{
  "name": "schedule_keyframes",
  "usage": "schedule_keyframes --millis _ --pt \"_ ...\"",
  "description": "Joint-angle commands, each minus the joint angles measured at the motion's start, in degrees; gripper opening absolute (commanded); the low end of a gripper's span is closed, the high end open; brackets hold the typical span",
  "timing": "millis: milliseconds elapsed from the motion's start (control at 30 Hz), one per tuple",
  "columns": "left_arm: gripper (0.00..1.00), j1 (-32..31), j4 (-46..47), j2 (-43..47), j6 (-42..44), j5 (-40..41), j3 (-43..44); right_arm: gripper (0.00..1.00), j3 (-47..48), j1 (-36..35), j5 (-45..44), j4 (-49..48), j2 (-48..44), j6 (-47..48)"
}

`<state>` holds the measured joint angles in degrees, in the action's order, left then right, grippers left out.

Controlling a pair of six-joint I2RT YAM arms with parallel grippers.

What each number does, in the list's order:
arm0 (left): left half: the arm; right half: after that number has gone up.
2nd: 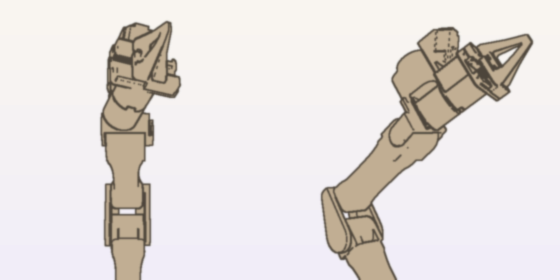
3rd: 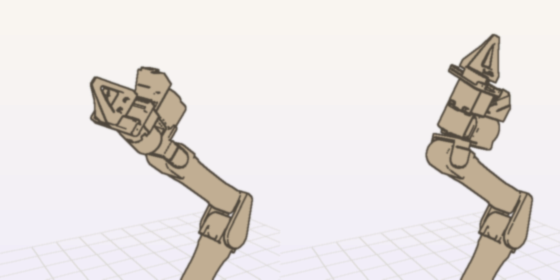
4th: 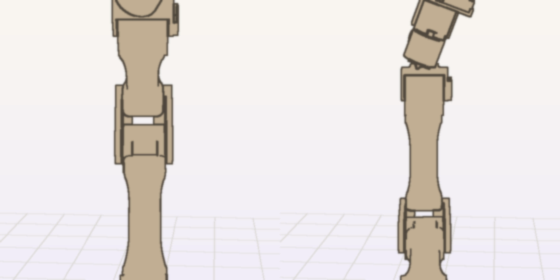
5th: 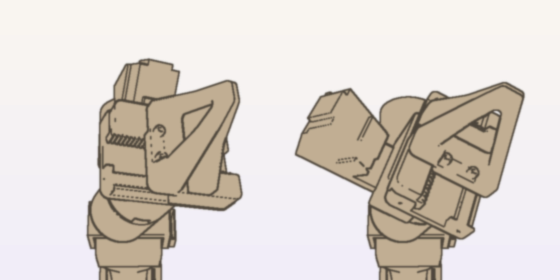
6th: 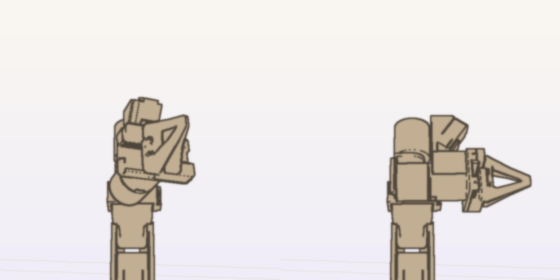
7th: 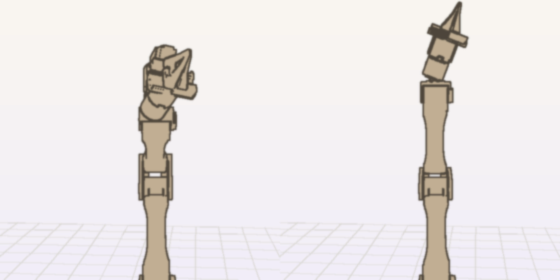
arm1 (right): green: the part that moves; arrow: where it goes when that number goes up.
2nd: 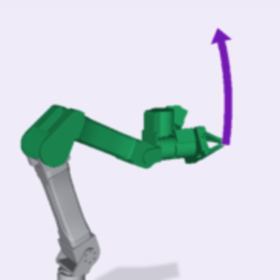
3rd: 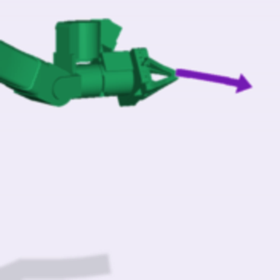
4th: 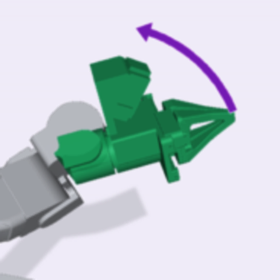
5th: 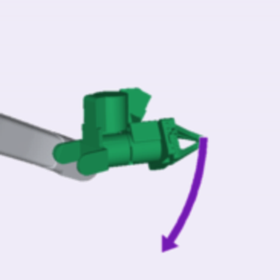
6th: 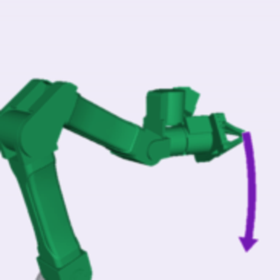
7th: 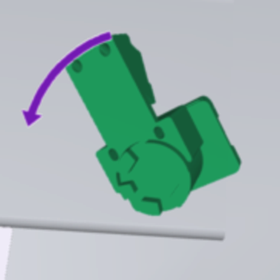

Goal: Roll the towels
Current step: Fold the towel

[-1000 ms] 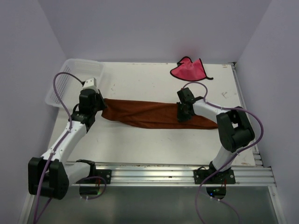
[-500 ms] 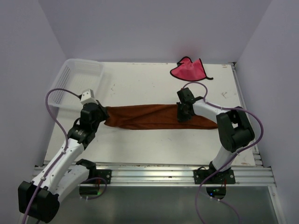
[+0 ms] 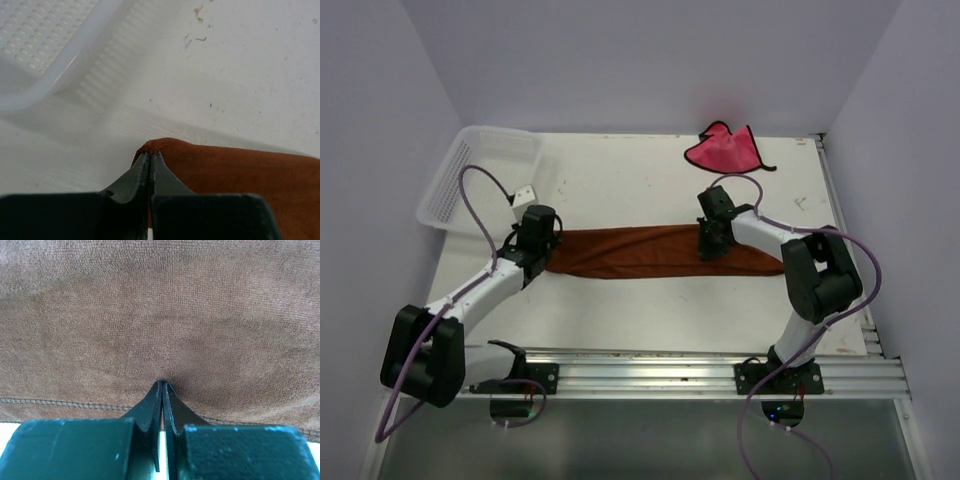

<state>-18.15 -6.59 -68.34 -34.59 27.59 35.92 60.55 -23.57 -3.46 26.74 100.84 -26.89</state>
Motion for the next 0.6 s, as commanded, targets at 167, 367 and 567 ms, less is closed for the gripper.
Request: schedule_keyframes --millis 167,367,567 --pt "0.0 2.6 12.6 -11.5 5.8 3.4 7.2 0.02 0.5 -0.2 -0.5 -0.8 4.4 0.5" --pt "0.0 5.3 13.9 -17.1 7.0 2.0 8.0 0.03 0.7 -0.3 -0.7 -0.9 5.0 0.6" --pt "0.31 6.3 15.6 -20.9 7.6 0.0 8.1 0.05 1.0 -0.2 0.0 -0.6 4.5 1.0"
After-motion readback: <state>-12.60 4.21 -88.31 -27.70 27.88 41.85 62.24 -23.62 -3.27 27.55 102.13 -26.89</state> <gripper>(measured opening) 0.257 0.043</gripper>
